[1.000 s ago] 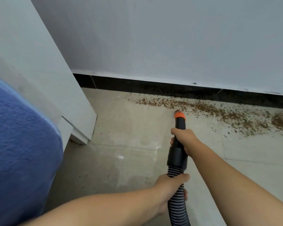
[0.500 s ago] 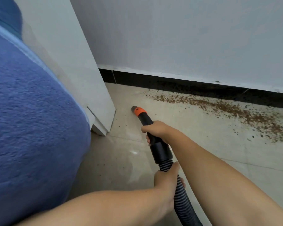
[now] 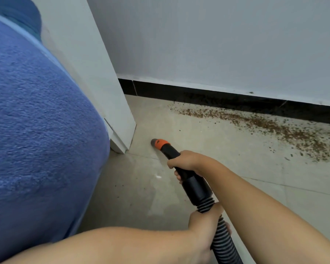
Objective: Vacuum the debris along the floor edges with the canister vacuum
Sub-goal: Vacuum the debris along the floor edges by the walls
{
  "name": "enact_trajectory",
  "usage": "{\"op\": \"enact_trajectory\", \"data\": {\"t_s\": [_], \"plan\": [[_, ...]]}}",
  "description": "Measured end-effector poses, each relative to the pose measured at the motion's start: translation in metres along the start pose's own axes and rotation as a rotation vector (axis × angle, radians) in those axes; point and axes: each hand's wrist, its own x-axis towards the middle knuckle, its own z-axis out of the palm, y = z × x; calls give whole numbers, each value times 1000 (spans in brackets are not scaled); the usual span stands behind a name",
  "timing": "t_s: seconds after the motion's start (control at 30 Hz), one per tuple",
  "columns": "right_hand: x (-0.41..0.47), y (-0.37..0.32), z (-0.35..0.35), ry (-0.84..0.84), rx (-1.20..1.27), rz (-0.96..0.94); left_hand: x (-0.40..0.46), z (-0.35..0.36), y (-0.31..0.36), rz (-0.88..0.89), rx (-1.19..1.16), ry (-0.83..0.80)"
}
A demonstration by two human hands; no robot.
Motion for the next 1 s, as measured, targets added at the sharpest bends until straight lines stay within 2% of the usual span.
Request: {"op": "enact_trajectory", "data": {"t_s": [0.2,0.3,0.4,0.6,0.87,1.0], "plan": [[-11,30,-53,363,316,9,11,4,6,-33,228,-127],[-11,38,-72,475,400,20,17,11,15,-42,280,-155],[-6,33,-75,483,417,15,22,12,19,-29,289,-159],[15,-1,-53,329,372,-53,35,-4,31,41,205,-76],[-1,32,-102,539,536,-2,50,21,34,5,347,-182],[-5,31,-122,558,509,27,56,40,40,-4,308,-198]]}}
